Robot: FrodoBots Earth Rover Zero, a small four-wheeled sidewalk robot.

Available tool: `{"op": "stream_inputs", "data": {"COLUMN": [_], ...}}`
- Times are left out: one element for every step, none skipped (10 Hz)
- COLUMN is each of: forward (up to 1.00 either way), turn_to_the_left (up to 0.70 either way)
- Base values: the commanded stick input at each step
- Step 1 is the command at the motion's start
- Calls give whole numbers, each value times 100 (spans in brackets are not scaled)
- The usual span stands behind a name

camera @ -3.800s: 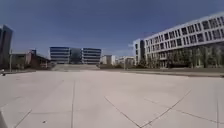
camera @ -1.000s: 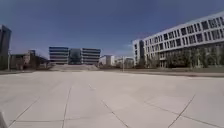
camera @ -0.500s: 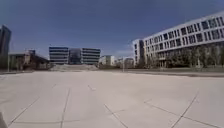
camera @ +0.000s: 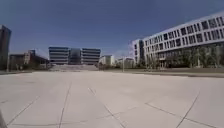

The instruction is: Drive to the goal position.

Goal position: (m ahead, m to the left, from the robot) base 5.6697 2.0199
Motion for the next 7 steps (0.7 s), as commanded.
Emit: {"op": "stream_inputs", "data": {"forward": [9, 9, 9, 9, 9, 9, 9], "turn_to_the_left": [-5, -5, -5, -5, -5, -5, -5]}}
